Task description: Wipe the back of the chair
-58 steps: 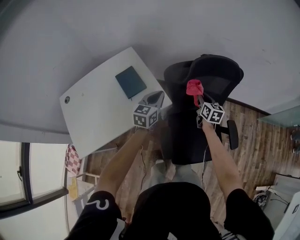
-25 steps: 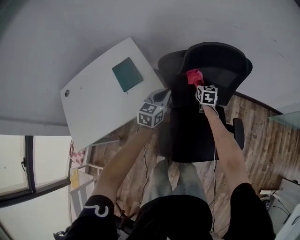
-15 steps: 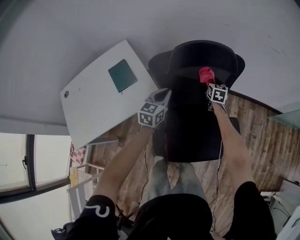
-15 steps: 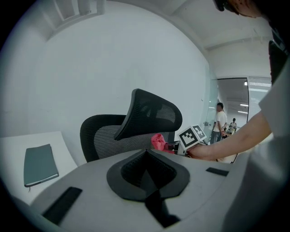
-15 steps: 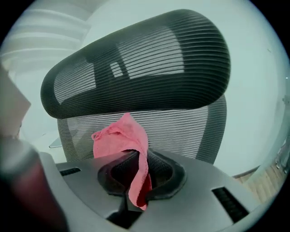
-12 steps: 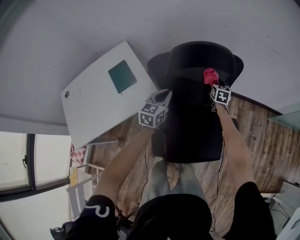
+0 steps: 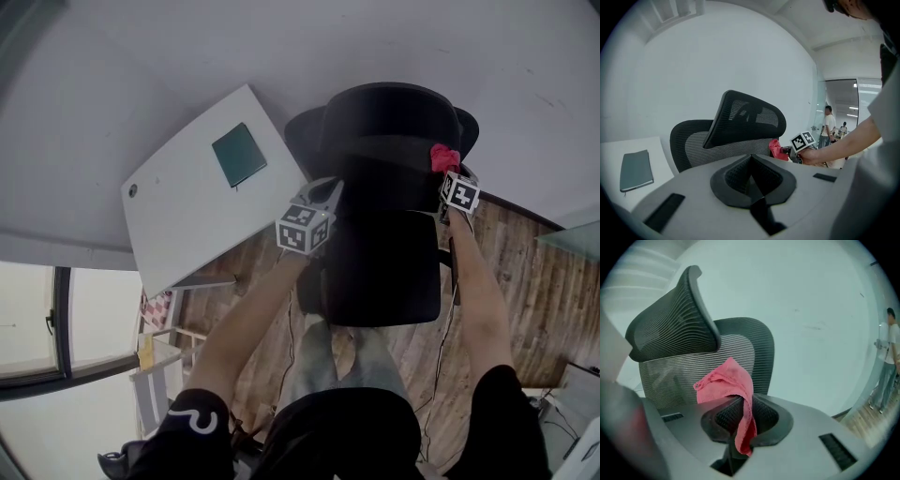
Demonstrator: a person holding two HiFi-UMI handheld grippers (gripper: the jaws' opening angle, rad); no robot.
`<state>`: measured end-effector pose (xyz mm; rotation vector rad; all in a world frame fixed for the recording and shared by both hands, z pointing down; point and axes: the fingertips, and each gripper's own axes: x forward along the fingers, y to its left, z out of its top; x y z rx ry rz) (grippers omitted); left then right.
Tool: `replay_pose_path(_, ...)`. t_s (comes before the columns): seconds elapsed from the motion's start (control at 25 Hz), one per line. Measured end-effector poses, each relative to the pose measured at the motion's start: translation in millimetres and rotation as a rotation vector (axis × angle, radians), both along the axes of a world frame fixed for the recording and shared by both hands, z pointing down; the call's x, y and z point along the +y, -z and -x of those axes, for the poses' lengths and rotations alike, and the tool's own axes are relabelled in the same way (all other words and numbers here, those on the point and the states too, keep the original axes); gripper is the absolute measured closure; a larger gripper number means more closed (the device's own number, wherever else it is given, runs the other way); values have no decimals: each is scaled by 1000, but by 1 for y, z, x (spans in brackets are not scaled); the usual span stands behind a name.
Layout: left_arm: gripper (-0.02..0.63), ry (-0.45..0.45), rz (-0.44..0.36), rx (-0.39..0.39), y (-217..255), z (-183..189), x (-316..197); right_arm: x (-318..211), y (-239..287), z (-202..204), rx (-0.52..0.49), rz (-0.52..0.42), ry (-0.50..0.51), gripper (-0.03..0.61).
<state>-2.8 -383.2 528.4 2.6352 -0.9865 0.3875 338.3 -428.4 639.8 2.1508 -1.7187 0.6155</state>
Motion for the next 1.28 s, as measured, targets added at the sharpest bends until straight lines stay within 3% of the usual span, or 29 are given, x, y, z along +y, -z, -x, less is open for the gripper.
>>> replay_pose_path(0.16,589,1,15,3,-6,-2,7,22,-4,-25,53,13,-65,514)
replay_pose_path(0.32,589,8,27,2,-14,1,11,41,2,-5,25,-10,-13,514)
replay_pose_path(0.52,589,40,39,-1,-24,18,17,52,0,65,-37,-38,145,512)
replay_pose_path(0.92,589,94,35,8,-32,82,11,29,1,248,-127,-61,435,512)
replay_pose_path(1.28,589,57,13,-13,-65,146,15,1,-33,359,-122,-20,528,512)
